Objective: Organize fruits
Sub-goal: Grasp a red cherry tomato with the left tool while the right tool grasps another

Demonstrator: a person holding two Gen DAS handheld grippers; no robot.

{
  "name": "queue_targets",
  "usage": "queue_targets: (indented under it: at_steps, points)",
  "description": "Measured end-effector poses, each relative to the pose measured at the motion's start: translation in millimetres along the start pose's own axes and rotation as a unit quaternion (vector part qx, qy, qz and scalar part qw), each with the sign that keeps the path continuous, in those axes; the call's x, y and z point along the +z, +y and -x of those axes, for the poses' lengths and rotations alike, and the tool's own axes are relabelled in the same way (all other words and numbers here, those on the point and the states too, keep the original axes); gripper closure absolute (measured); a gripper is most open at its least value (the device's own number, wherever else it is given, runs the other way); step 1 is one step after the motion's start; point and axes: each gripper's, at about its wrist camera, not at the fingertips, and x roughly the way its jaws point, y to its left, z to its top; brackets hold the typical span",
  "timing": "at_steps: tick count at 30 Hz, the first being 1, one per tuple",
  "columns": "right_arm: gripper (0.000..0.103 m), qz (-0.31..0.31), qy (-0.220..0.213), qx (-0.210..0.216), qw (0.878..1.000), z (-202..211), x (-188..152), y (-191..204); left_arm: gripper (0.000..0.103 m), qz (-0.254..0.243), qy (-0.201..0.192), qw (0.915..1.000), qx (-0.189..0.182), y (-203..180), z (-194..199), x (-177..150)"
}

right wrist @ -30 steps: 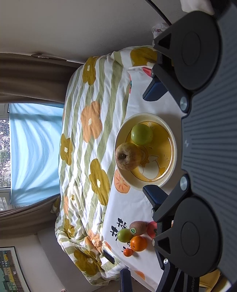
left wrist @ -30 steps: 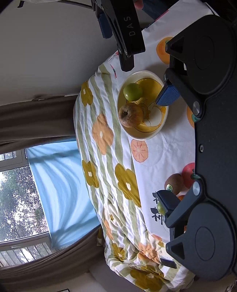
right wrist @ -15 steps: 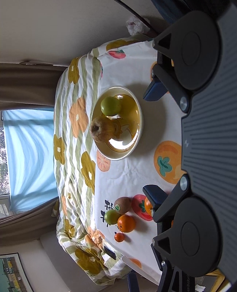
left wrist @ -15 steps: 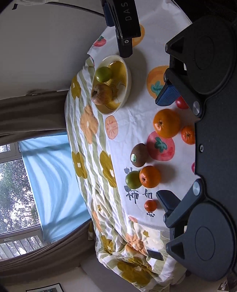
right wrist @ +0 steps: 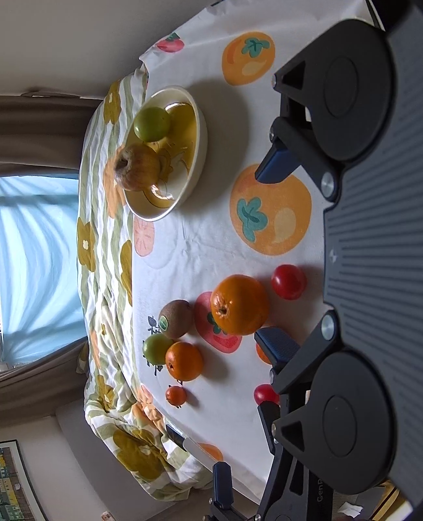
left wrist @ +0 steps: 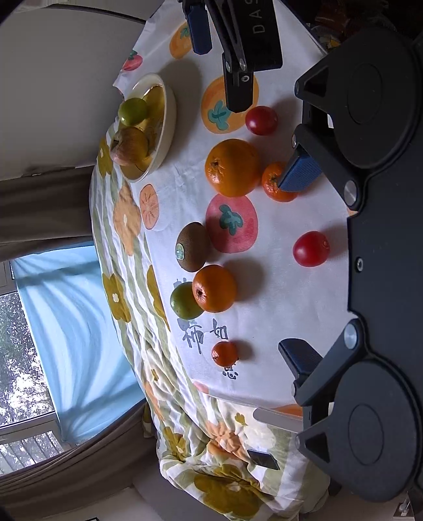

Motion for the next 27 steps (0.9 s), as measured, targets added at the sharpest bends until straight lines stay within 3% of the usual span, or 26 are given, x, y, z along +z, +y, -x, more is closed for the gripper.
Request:
queue_targets:
  at_steps: [6,24,27]
  points:
    - [0.0,0.001,0.013,-0.005,1.0,-22,-14,16,0.013,-0.014,0.015,0.9996,-0.018,6,-21,-13]
    - [0.018,0.005,0.026,-0.017,0.999,-38,-28,24,0.067,-0.001,0.041,0.9975,-0.057,3,-43,-22]
    - [0.02,0.006,0.028,-0.016,0.999,-41,-28,24,0.068,-0.002,0.041,0.9977,-0.055,0,-44,-21]
